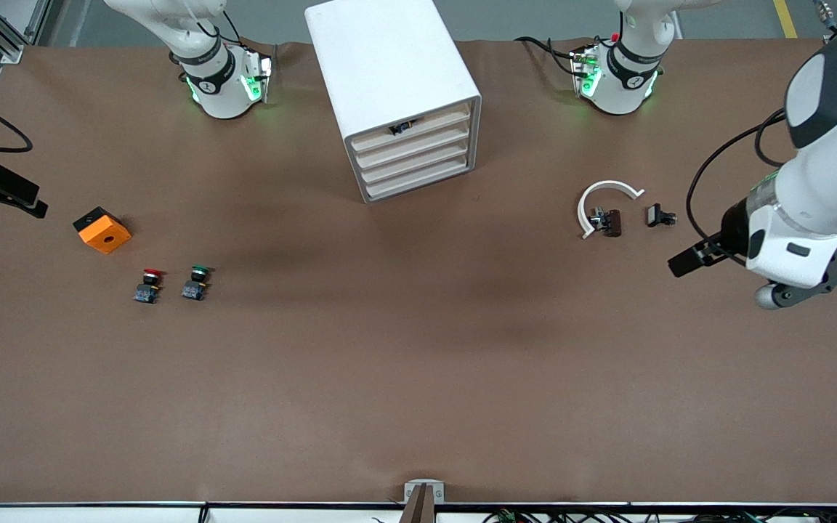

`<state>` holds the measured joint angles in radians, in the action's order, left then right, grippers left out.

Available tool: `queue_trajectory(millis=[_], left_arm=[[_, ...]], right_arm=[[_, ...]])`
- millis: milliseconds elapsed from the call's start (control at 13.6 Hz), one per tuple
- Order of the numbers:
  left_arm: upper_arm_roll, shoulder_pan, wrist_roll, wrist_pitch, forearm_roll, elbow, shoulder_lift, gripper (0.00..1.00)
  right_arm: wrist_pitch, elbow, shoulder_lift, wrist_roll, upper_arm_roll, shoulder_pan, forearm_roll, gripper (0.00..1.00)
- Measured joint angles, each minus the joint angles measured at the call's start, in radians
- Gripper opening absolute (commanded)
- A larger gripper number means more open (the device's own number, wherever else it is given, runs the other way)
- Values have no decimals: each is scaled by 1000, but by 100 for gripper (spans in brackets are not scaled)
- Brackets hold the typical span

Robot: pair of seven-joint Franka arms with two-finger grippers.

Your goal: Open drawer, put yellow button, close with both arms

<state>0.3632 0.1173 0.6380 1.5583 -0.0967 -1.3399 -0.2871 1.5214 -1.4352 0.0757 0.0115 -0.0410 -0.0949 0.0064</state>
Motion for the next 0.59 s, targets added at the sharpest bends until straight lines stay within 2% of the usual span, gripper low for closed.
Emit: queue_trajectory(millis=[294,587], left_arm=[[-24,-5,-106,-98,0,10,95,100],[-133,-26,-384,-167,0,-22,196,100]], right_arm=[[1,0,0,0,0,0,0,100],[2,0,0,0,1,-1,0,100]])
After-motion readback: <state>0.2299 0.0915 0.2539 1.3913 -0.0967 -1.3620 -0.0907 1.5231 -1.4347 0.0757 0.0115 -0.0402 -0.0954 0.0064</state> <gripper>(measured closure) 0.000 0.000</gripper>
